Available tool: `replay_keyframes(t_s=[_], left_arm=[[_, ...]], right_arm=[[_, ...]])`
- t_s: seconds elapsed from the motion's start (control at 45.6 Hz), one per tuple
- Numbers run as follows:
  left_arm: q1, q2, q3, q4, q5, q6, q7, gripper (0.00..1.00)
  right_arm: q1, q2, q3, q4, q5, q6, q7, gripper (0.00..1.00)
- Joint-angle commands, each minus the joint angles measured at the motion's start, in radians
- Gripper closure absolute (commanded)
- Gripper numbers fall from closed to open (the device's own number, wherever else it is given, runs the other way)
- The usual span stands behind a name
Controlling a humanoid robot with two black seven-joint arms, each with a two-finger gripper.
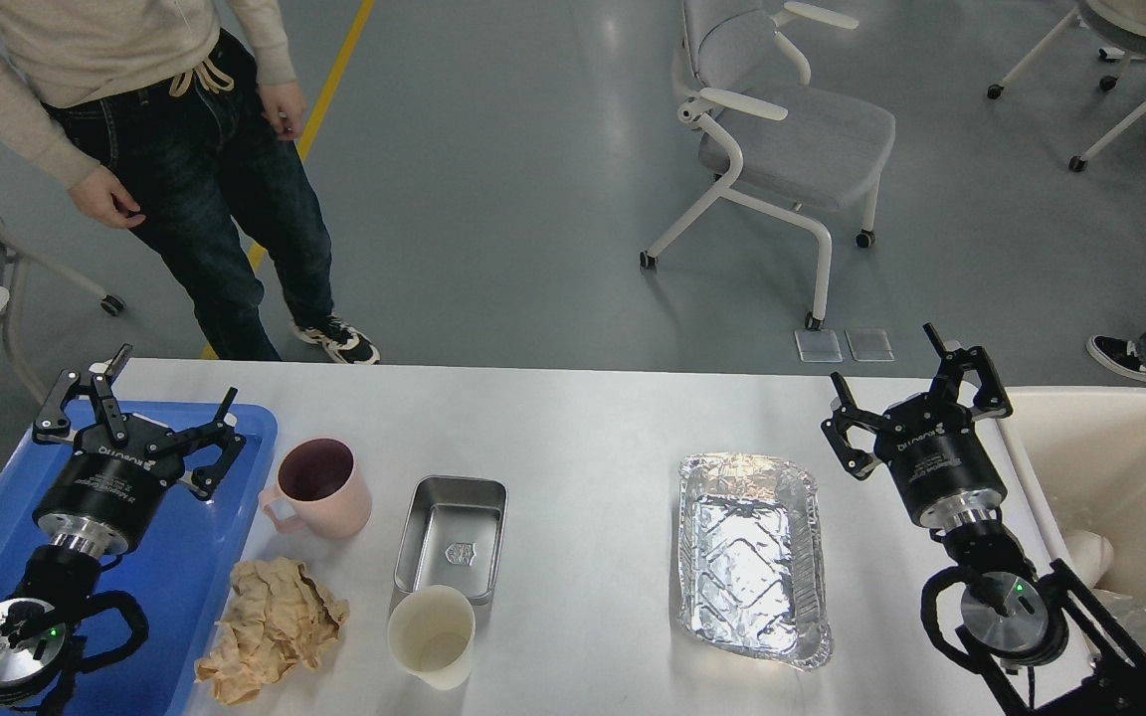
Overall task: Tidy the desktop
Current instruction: 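Move the left gripper off the blue tray toward the table edge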
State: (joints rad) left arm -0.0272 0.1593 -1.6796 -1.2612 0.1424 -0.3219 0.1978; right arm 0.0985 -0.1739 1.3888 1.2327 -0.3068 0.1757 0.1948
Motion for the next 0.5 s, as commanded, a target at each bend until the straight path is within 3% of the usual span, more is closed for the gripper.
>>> replay_keyframes(t_s=[0.0, 0.373, 0.483], left_arm=[[0.015, 0.017, -0.005, -0.007, -0.001, 0.000, -0.001, 0.01], [0.013, 0.068, 0.005, -0.003, -0.003, 0.027, -0.014, 0.01], [0.013, 0.083, -0.005, -0.004, -0.003, 0.070, 0.000, 0.01]], right_arm=[[-0.002, -0.005, -0.002, -0.001, 0.000, -0.001, 0.000, 0.00], [-0.008, -0.021, 0.007, -0.003, 0.000, -0.002, 0.002, 0.00], [-0.008, -0.013, 0.010, 0.001, 0.000, -0.004, 0.002, 0.00]])
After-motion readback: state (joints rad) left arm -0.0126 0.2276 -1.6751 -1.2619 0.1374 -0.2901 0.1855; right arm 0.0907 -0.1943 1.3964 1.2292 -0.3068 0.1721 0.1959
